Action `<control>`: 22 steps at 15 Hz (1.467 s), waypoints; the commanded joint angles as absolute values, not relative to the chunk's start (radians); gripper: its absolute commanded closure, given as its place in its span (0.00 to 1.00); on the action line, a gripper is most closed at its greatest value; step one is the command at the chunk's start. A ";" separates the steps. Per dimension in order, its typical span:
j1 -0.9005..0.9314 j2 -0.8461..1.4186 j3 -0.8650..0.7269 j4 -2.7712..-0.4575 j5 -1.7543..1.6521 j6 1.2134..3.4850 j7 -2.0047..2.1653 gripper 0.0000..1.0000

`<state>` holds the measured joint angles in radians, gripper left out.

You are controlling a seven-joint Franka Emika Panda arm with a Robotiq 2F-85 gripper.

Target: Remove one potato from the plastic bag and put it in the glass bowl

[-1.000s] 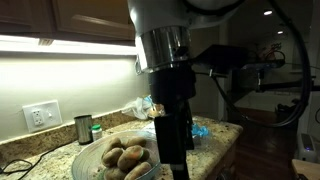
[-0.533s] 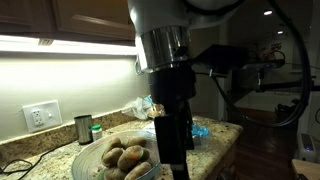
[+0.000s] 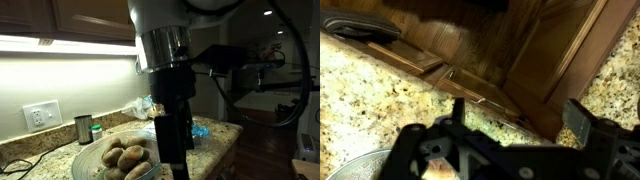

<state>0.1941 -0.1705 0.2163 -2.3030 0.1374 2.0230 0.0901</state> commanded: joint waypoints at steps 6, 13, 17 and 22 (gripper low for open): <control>0.160 -0.253 0.169 -2.347 0.116 2.042 0.099 0.00; 0.097 -0.325 0.158 -2.425 -0.002 2.159 0.225 0.00; 0.057 -0.371 0.154 -2.488 -0.061 2.227 0.317 0.00; 0.004 -0.416 0.161 -2.545 -0.135 2.263 0.421 0.00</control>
<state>0.0324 -0.3398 0.1559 -2.4686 -0.0896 2.2189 0.3523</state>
